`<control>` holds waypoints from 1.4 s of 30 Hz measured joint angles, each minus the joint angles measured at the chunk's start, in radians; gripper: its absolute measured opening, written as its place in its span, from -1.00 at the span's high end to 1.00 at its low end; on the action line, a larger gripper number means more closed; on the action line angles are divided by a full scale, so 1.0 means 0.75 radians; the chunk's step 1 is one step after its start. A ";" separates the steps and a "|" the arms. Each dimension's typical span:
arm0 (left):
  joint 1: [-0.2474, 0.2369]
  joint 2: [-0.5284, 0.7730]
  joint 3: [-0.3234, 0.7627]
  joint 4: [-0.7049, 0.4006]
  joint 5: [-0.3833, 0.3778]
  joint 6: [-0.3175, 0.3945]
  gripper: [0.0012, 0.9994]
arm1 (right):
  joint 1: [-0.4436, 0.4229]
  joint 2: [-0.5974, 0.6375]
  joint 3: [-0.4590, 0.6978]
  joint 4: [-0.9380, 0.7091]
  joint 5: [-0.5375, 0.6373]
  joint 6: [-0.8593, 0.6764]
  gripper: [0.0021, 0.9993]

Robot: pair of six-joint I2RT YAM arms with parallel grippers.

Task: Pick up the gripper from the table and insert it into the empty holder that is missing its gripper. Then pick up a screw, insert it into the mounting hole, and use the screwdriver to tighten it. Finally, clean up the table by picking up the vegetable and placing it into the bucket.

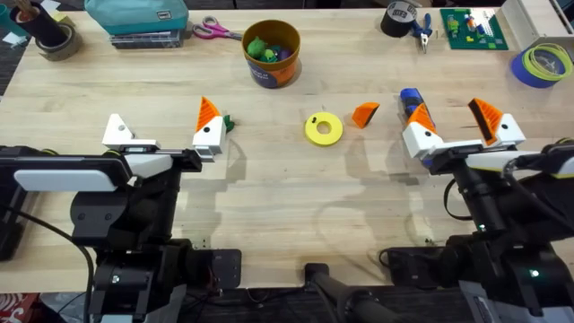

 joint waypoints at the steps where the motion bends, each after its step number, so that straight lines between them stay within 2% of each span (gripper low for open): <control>1: 0.000 0.000 0.000 0.000 0.000 0.000 -0.97 | 0.000 0.000 0.000 -0.003 0.000 0.000 -0.99; 11: 0.000 0.000 0.000 0.007 0.002 0.000 -0.97 | 0.000 0.000 0.000 0.011 0.000 -0.005 -0.99; 14: 0.000 0.000 0.002 0.053 0.003 0.000 -0.97 | 0.000 0.002 0.000 0.103 -0.006 -0.006 -0.99; 15: 0.000 0.001 0.055 0.011 0.005 -0.001 -0.97 | 0.000 0.002 0.027 0.143 -0.012 -0.007 -0.99; 18: 0.000 0.002 0.172 -0.066 0.005 -0.002 -0.97 | 0.000 0.003 0.119 0.060 -0.015 -0.010 -0.99; 22: 0.000 0.073 0.391 -0.205 0.005 -0.001 -0.97 | 0.000 0.055 0.339 -0.093 -0.016 -0.011 -0.99; 26: 0.000 0.256 0.629 -0.424 0.005 -0.001 -0.97 | 0.000 0.197 0.569 -0.253 -0.016 -0.011 -0.99; 31: 0.000 0.594 0.937 -0.714 0.004 -0.001 -0.97 | 0.000 0.499 0.865 -0.489 -0.021 -0.014 -0.99; 32: 0.000 0.818 1.128 -0.881 0.005 -0.001 -0.97 | 0.000 0.695 1.041 -0.636 -0.024 -0.015 -0.99; 38: 0.000 1.177 1.415 -1.130 0.005 -0.001 -0.97 | 0.000 1.045 1.329 -0.908 -0.025 -0.016 -0.99; 42: 0.000 1.364 1.526 -1.238 0.005 -0.001 -0.97 | 0.000 1.244 1.466 -1.084 -0.025 -0.016 -0.99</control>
